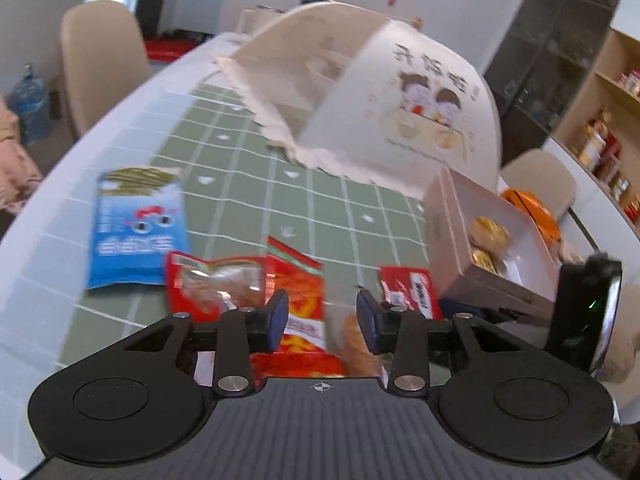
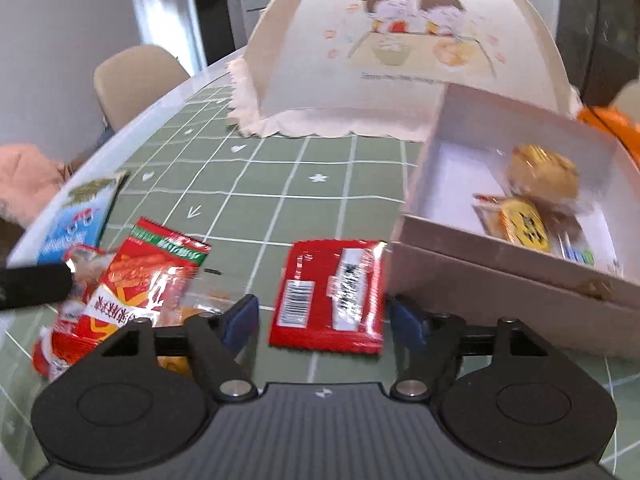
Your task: Organize snacks
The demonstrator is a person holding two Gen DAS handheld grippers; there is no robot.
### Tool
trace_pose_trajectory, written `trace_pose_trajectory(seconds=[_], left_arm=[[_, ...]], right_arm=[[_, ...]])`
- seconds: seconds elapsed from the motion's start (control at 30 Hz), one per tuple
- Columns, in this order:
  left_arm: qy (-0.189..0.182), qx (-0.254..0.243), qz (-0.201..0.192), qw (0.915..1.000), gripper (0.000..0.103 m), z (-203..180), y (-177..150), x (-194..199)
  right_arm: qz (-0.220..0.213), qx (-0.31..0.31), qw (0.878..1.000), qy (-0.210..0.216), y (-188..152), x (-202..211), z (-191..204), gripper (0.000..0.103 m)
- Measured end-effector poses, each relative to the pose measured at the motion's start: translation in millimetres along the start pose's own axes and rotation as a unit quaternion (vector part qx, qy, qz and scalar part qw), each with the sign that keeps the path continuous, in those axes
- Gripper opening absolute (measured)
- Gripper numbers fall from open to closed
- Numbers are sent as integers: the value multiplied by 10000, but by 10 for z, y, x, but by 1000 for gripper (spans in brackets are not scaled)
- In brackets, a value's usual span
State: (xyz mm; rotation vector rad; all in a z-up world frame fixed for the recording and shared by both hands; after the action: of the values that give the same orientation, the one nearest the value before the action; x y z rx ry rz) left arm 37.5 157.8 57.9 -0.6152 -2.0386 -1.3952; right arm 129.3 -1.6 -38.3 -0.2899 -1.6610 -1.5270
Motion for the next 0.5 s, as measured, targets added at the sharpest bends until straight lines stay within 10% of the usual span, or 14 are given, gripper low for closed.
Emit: trace_pose_trajectory(seconds=[0.17, 0.5], left_arm=[[-53, -80, 72, 9999, 42, 2, 9, 23], [469, 16, 619, 9970, 42, 86, -315, 9]], right_arm=[[195, 471, 9986, 159, -62, 99, 48, 57], [570, 425, 9973, -192, -749, 908, -691, 56]])
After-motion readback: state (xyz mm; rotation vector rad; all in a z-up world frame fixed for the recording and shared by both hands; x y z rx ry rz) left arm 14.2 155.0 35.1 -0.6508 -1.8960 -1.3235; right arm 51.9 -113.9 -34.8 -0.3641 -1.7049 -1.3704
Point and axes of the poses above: each gripper's, at about its wrist camera, not at the fingertips, and x roughly against the way its jaws point, z to its left, y to its top, the point moved 3 cm from there along -x, roughly the way its jaws point, and after that the axes turned 4 degrees about y, right-handed, at the moved point
